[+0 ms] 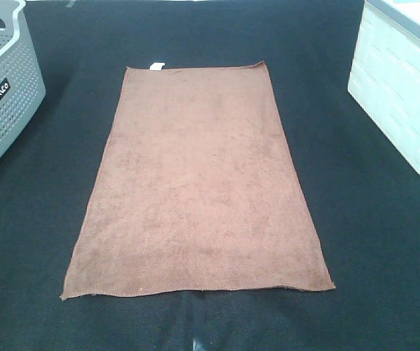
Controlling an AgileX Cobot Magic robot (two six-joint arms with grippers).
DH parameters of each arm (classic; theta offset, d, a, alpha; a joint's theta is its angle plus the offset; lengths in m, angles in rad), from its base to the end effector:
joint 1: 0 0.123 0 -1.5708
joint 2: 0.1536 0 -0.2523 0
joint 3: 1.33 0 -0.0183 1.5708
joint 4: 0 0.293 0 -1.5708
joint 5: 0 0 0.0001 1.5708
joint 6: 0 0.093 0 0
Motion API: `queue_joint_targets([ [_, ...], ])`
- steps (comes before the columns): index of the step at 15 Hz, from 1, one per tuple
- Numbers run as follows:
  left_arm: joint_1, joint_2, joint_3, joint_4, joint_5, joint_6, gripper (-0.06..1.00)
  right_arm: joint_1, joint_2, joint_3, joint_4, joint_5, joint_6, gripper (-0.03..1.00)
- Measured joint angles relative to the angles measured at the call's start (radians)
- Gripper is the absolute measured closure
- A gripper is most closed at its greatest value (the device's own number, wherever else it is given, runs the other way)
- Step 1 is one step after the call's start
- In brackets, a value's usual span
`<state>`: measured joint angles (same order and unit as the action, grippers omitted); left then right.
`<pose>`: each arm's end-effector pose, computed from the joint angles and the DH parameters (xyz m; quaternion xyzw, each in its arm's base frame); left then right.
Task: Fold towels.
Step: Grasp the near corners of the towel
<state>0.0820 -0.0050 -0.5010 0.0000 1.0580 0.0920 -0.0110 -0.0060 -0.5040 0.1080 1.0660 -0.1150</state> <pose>0.0661 0.0054 0.2975 0.0043 0.8509 0.0456 0.5233 0.0652 0.0081 0.2983 -0.0467 0.8495 0.0209 0.5251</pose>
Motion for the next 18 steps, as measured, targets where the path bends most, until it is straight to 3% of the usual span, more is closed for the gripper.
queue_joint_targets([
  [18,0.000,0.000,-0.001,-0.011,-0.004,0.000,0.34,0.000,0.005,-0.001,0.000,-0.003,0.000,0.05],
])
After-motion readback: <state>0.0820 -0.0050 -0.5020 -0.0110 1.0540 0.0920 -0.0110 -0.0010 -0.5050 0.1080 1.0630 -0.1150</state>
